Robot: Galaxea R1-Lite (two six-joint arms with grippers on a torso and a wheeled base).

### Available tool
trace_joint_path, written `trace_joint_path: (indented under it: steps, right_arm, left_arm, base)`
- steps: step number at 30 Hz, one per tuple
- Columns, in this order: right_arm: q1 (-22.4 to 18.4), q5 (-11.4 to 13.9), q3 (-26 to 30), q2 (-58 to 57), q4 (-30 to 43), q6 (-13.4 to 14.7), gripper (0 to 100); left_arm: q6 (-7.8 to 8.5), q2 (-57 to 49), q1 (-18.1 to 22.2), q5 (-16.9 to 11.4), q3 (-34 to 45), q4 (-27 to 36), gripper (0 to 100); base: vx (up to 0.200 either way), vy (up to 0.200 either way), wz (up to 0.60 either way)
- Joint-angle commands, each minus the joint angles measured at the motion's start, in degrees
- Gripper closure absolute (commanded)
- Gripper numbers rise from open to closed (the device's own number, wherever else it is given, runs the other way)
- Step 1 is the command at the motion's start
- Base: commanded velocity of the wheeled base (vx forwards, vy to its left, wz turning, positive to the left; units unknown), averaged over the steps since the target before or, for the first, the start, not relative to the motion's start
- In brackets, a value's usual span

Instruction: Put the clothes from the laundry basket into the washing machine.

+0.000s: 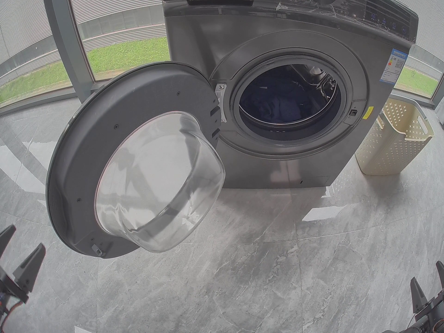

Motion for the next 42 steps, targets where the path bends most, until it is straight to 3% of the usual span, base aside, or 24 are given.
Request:
trace_joint_path:
  steps: [1, 6, 8, 13, 17, 19, 21, 22, 23, 24, 25, 26, 31, 34, 35, 36, 42]
  right_arm:
    - [0.01, 0.04, 0.92, -0.70, -0.01, 0.00, 0]
    - [0.01, 0.04, 0.92, -0.70, 0.07, 0.00, 0]
    - [0.01, 0.04, 0.92, -0.70, -0.01, 0.00, 0]
    - [0.01, 0.04, 0.92, -0.70, -0.01, 0.00, 0]
    - [0.01, 0.04, 0.92, -0.70, -0.01, 0.00, 0]
    - [0.01, 0.04, 0.92, -0.70, -0.01, 0.00, 0]
    - [0.01, 0.04, 0.92, -0.70, -0.01, 0.00, 0]
    - [0.01, 0.04, 0.92, -0.70, -0.01, 0.00, 0]
    - [0.01, 0.04, 0.92, -0.70, 0.07, 0.00, 0]
    - [0.01, 0.04, 0.92, -0.70, -0.01, 0.00, 0]
    - [0.01, 0.04, 0.92, -0.70, -0.01, 0.00, 0]
    - [0.01, 0.04, 0.92, -0.70, -0.01, 0.00, 0]
    - [0.01, 0.04, 0.92, -0.70, -0.01, 0.00, 0]
    - [0.01, 0.04, 0.92, -0.70, -0.01, 0.00, 0]
    - [0.01, 0.04, 0.92, -0.70, -0.01, 0.00, 0]
    - [0.01, 0.04, 0.92, -0.70, -0.01, -0.09, 0]
    - [0.01, 0.04, 0.92, -0.70, -0.01, -0.09, 0]
  left_arm:
    - [-0.83, 21.70, -1.27, -2.72, -6.15, -7.97, 0]
    - [-0.74, 28.74, -1.35, -2.90, -7.03, -13.16, 0]
    - [-0.83, 31.64, -1.88, -5.45, -7.03, -16.58, 0]
    - [-1.09, 32.78, -3.02, -10.37, -6.68, -18.08, 0]
    - [-1.18, 31.64, -5.84, -11.86, -5.80, -17.99, 0]
    - [-1.88, 28.56, -10.14, -12.48, -4.92, -17.64, 0]
    - [-4.08, 24.78, -17.35, -12.39, -4.13, -17.20, 0]
    - [-4.26, 24.61, -17.79, -12.39, -4.13, -17.11, 0]
    - [-6.28, 21.44, -23.77, -11.78, -3.86, -16.23, 0]
    - [-6.45, 21.27, -24.20, -11.69, -3.86, -16.14, 0]
    - [-7.77, 19.24, -27.81, -11.07, -4.13, -13.95, 0]
    - [-8.04, 18.28, -28.86, -10.55, -4.39, -12.37, 0]
    - [-8.04, 17.57, -27.98, -7.29, -4.65, -9.55, 0]
    - [-7.86, 18.63, -24.56, -3.43, -5.27, -9.82, 0]
    - [-7.86, 18.63, -24.56, -3.43, -5.27, -9.82, 0]
    - [-7.42, 20.39, -22.18, -2.02, -5.80, -9.82, 0]
    - [-4.70, 27.42, -19.72, -1.76, -6.85, -11.22, 0]
  base:
    - [0.000, 0.000, 0.00]
    - [0.000, 0.000, 0.00]
    - [0.000, 0.000, 0.00]
    - [0.000, 0.000, 0.00]
    - [0.000, 0.000, 0.00]
    - [0.000, 0.000, 0.00]
    - [0.000, 0.000, 0.00]
    - [0.000, 0.000, 0.00]
    - [0.000, 0.000, 0.00]
    - [0.000, 0.000, 0.00]
    - [0.000, 0.000, 0.00]
    - [0.000, 0.000, 0.00]
    - [0.000, 0.000, 0.00]
    - [0.000, 0.000, 0.00]
    - [0.000, 0.000, 0.00]
    - [0.000, 0.000, 0.00]
    - [0.000, 0.000, 0.00]
